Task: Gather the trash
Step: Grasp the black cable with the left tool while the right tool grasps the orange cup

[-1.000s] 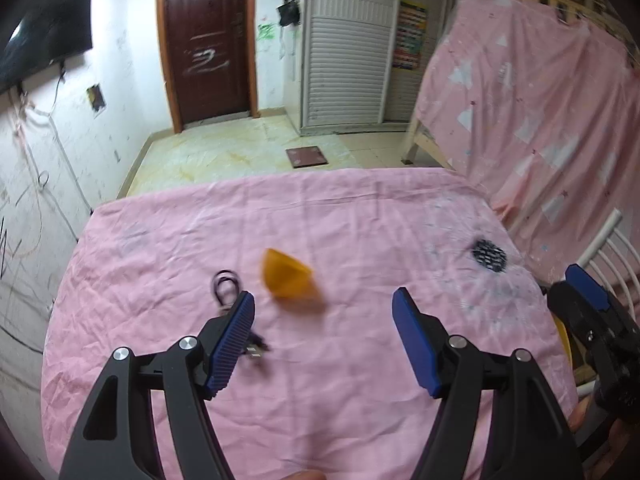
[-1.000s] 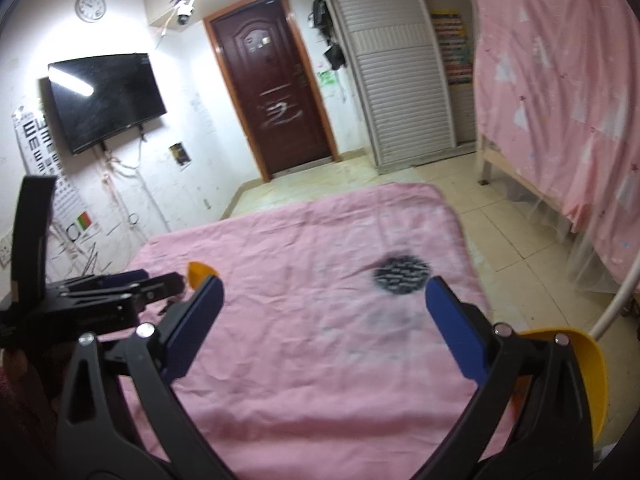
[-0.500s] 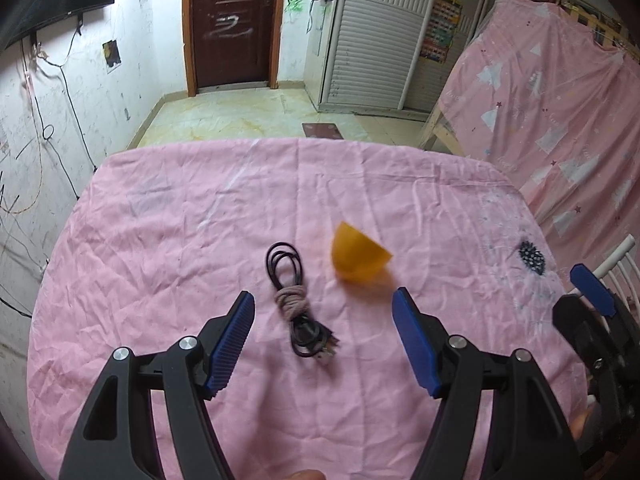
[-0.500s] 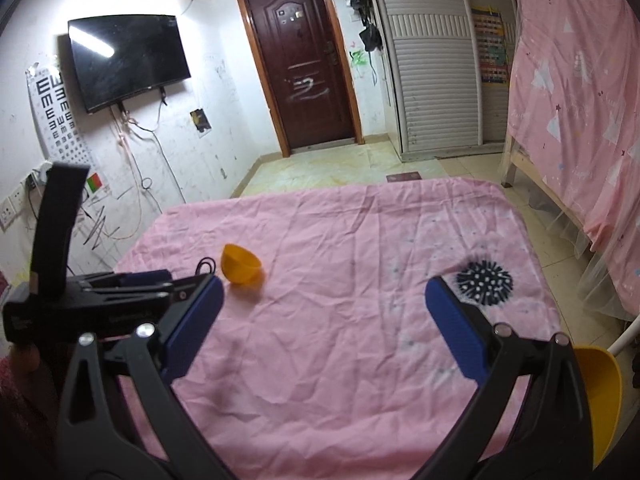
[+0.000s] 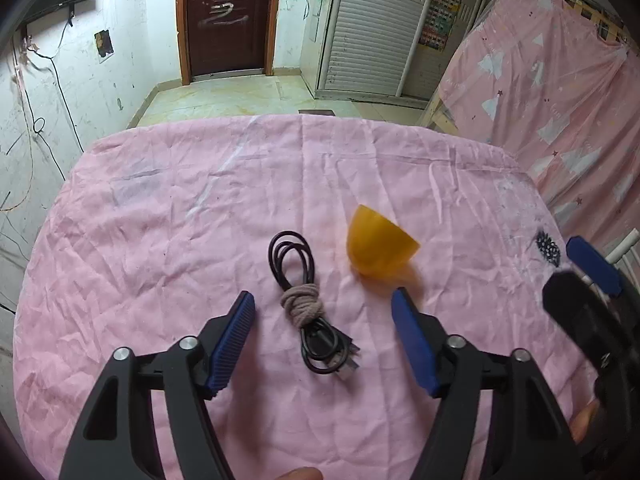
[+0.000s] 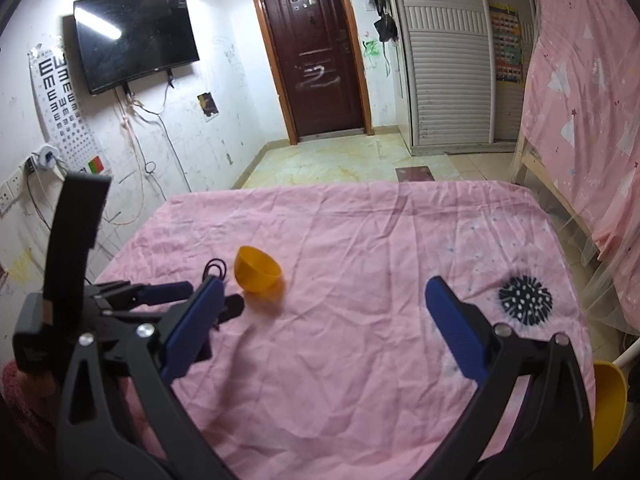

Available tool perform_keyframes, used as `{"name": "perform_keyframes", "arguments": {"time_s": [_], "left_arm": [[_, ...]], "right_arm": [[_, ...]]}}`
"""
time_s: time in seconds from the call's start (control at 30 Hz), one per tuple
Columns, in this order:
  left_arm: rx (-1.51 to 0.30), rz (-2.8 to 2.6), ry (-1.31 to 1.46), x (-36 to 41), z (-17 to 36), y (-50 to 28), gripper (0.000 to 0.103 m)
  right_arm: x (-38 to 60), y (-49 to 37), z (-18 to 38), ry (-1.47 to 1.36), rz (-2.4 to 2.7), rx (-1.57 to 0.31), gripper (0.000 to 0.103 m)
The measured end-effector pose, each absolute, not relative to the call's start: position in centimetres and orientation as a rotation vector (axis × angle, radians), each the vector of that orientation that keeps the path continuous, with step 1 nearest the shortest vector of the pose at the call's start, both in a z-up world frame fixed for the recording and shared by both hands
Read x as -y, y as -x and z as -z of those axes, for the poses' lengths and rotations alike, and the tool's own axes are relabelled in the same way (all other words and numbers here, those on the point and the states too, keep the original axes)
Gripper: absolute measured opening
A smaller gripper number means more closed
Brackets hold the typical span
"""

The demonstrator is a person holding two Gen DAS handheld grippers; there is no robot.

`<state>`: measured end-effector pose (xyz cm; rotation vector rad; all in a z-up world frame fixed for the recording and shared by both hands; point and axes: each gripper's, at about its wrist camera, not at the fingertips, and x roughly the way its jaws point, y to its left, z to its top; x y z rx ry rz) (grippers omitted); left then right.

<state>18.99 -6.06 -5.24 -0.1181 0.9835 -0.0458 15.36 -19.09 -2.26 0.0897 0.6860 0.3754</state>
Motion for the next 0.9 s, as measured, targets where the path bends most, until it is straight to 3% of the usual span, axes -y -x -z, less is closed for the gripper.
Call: {"name": "perform_keyframes", "arguments": {"time_s": [0.2, 0.73, 0.83, 0.9], "left_arm": [[-0.969, 0.02, 0.105, 5.1, 5.3, -18.6, 0.013], [-0.913, -0.049, 0.193, -0.6, 4.1, -16.6, 0.012], [-0.911, -0.056, 0.206, -1.5, 4.2, -16.3, 0.012], [-0.912, -0.056, 0.212, -1.8, 4.3, -16.2, 0.012]], "right_arm": [[17.8, -16.6, 2.4, -0.075, -0.392, -0.706, 0.097], [11.2, -20.4, 5.4, 0.016, -0.515, -0.847, 0.096], [10.0, -21.2, 6.2, 0.044, -0.511, -0.888, 0.074], [9.6, -21.6, 6.5, 0.051, -0.506, -0.907, 0.07]]}}
